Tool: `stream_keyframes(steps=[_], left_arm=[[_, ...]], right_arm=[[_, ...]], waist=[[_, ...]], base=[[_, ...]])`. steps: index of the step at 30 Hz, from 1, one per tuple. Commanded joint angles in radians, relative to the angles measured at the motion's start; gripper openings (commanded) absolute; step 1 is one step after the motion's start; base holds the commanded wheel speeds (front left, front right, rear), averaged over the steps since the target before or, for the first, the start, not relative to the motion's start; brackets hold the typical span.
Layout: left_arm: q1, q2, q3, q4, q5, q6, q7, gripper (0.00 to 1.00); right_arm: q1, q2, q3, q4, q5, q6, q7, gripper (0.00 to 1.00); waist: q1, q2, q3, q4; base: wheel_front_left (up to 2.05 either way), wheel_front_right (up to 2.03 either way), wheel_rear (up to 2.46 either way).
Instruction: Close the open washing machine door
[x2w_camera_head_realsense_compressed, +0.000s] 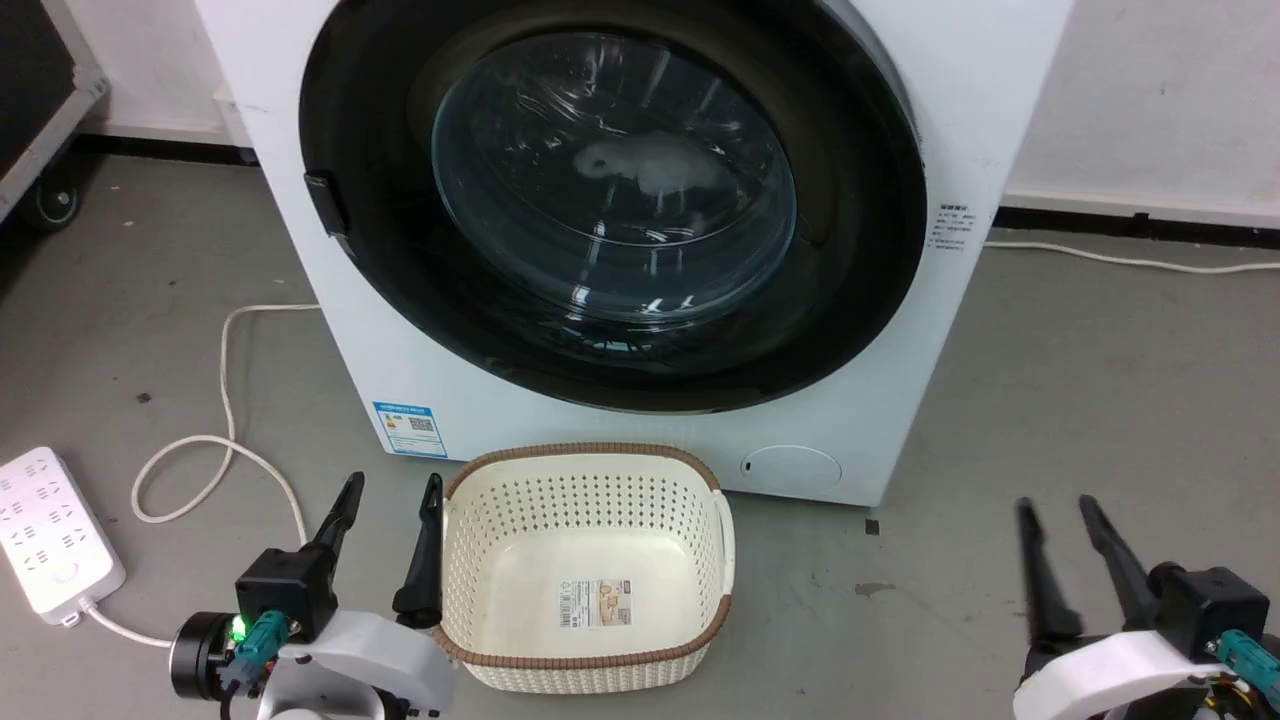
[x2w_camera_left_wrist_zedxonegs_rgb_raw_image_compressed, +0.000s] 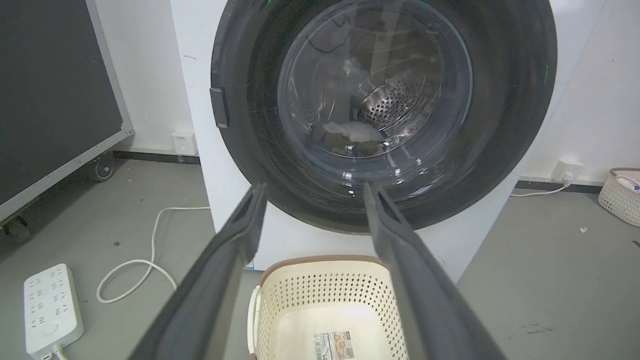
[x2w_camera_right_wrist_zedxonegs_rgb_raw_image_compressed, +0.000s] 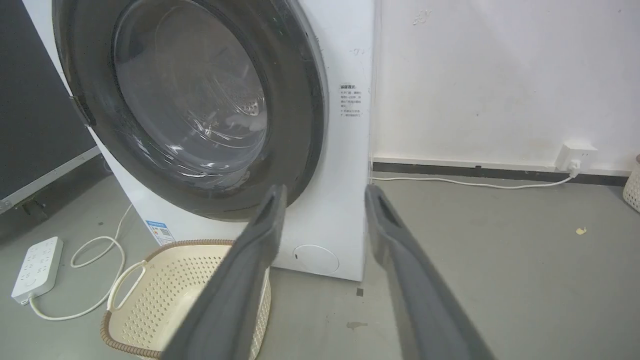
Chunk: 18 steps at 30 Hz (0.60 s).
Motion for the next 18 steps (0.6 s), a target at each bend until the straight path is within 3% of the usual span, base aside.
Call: stream_keyframes(steps=[1,18], left_arm=[[0.012,0.007,-0.003,0.000,-0.001,0.003,0.005,1.00],[0.011,0.004,-0.005,-0.004,-0.032,0.007,0.014,1.00]], right_arm=[[0.019,-0.002,0.004,-0.017,-0.004,-0.001,0.006,1.00],[0.054,-0.002,0.015,-0.057,0.022,-0.001,0.019,1.00]], waist=[[0.0000,0.0000,-0.003,0.003],[0.0000,0.0000,-0.010,0.004]], base=[[0.00,0.00,0.00],[0.00,0.00,0.00]])
